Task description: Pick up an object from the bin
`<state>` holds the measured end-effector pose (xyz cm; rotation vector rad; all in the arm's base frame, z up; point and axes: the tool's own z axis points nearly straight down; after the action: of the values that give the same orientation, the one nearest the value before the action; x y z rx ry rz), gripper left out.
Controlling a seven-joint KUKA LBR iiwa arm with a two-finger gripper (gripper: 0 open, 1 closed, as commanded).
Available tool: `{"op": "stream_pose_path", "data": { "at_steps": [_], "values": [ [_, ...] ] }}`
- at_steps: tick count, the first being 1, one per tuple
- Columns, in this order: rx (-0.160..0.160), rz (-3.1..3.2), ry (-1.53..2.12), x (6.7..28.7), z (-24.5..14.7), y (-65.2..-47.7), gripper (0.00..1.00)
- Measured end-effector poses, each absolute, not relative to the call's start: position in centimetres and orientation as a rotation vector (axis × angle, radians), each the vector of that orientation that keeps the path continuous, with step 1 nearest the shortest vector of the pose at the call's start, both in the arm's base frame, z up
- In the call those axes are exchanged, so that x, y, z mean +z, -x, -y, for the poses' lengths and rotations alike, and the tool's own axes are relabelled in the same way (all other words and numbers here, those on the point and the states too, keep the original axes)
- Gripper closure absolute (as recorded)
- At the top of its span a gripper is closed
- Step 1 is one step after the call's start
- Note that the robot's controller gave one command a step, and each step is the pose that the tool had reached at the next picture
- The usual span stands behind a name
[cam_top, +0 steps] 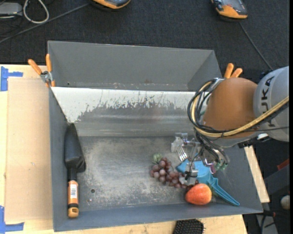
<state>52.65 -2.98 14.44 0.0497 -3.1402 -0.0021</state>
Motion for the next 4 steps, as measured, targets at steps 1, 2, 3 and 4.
{"op": "stream_pose_path", "data": {
  "at_steps": [1,2,3,4],
  "values": [
    [-0.005,3.129,-0.255,12.4,4.3,-53.0,0.0],
    [-0.003,3.131,0.224,8.4,7.9,-51.2,0.0],
    [-0.007,3.127,-0.339,7.1,10.6,-54.0,1.0],
    [-0.007,3.127,-0.337,7.1,10.7,-54.0,1.0]
  ]
}}
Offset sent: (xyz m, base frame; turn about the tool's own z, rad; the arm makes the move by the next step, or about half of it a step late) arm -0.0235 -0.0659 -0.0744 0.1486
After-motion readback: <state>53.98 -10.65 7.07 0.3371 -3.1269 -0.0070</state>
